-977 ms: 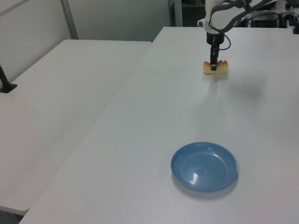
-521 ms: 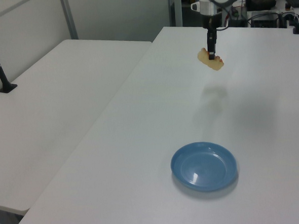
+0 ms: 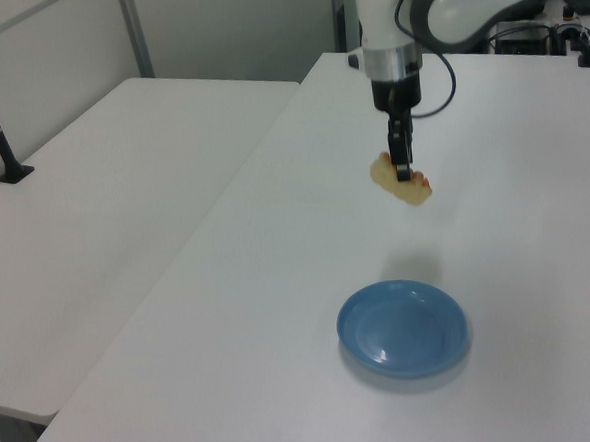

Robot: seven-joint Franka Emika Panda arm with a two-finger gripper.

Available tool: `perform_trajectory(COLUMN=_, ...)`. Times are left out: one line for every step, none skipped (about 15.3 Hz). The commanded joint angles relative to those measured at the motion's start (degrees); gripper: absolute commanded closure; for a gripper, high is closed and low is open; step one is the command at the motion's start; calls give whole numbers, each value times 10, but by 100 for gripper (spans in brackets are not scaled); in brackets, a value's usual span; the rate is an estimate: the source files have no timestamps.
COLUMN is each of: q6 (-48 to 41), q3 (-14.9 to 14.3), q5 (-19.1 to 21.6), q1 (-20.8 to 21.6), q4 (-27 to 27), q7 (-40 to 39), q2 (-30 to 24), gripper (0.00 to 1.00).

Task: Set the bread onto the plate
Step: 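Lift the bread roll and carry it toward the blue plate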

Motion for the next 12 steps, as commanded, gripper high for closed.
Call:
perform_trajectory(q6=-3, q3=-10, q5=33, q1=76, q4=7, q7=89, q2=15, gripper=40)
perform_trajectory(q6=-2, q3=-10, q5=36, q1=95, q4=15, q7=114, q2=29, gripper=40)
perform_trajectory(q6=-1, q3=-7, q5=37, q1=118, q4=25, q7=146, q2=51, gripper=40)
perform_trajectory(q6=1, q3=0, q5=38, q1=126, q4=31, q7=162, q2=65, gripper=40)
perform_trajectory(q6=2, q3=8, q5=41, q1=129, q4=32, q7=172, q2=78, gripper=40)
perform_trajectory(q6=5, q3=18, q5=43, q1=129, q4=38, q7=182, q2=91, gripper=40)
perform_trajectory(q6=5, q3=25, q5=43, q1=129, q4=50, q7=189, q2=108, gripper=41)
perform_trajectory(q6=5, q3=29, q5=43, q1=130, q4=64, q7=198, q2=125, gripper=41)
perform_trajectory(q6=5, q3=35, q5=47, q1=129, q4=77, q7=205, q2=138, gripper=41)
perform_trajectory(q6=5, q3=39, q5=56, q1=128, q4=87, q7=209, q2=146, gripper=42)
perform_trajectory(q6=6, q3=40, q5=69, q1=129, q4=97, q7=212, q2=151, gripper=43)
perform_trajectory(q6=6, q3=41, q5=73, q1=129, q4=105, q7=215, q2=153, gripper=43)
